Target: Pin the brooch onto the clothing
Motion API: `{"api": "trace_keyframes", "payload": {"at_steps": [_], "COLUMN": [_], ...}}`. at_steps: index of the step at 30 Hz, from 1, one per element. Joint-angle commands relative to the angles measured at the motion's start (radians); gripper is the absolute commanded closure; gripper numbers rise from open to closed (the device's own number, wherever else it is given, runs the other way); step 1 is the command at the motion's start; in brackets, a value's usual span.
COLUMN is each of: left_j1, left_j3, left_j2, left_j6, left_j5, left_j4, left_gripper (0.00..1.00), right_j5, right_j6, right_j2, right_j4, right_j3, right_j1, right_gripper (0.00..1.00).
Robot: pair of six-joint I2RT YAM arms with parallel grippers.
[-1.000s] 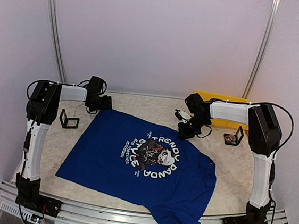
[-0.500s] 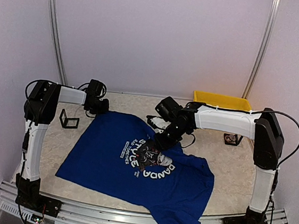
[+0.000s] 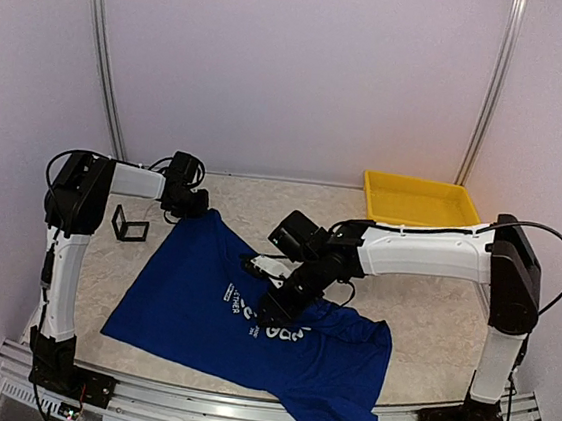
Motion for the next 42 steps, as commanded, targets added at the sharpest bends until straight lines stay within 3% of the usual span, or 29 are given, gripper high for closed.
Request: {"api": "trace_keyframes", "payload": {"at_steps": [1,5,11,24,26,30,33,38,40,42], "left_j1": [-0.015,-0.017,-0.018,-0.025,-0.026,-0.024,-0.02,-0.02,-0.018,-0.016], "left_j3": [-0.02,-0.018,-0.019,-0.023,-0.025,-0.037,-0.052,-0.054,-0.053,-0.053], "left_j2": [-0.038,-0.037,-0.041,-0.049,-0.05,-0.056,-0.062,-0.069,-0.066,-0.064], "left_j6": [0.019,0.022,0.025,0.03,0.031,0.032,0.029,0.028,0.03,0.03], "left_j5": [-0.013,-0.015,-0.018,-0.026,-0.03,-0.036,-0.039,-0.036,-0.036,-0.037], "left_j4": [-0.023,-0.023,-0.026,-0.031,-0.032,-0.032,-0.029,-0.023,-0.023,-0.026], "left_gripper": [1.0,1.0,1.0,1.0,1.0,1.0,1.0,1.0,1.0,1.0], "right_j5": [-0.035,0.116,0.27,0.215,0.205,0.239,0.273,0.272,0.263,0.262], "right_j6": [-0.085,-0.027,0.087,-0.068,-0.07,-0.062,-0.064,-0.105,-0.123,-0.137], "right_j2": [-0.147,-0.241,-0.225,-0.066,-0.036,-0.024,-0.029,-0.023,-0.011,-0.005], "right_j4": [0.059,0.126,0.013,0.133,0.136,0.169,0.176,0.17,0.156,0.144], "right_j3": [0.006,-0.082,-0.112,-0.067,-0.044,-0.015,-0.008,0.01,0.032,0.046], "right_j1": [-0.004,-0.029,-0.119,-0.156,-0.164,-0.169,-0.176,-0.189,-0.189,-0.189], "right_gripper": [0.49,0.48,0.46,0.46,0.53,0.78,0.84,0.78,0.85,1.0]}}
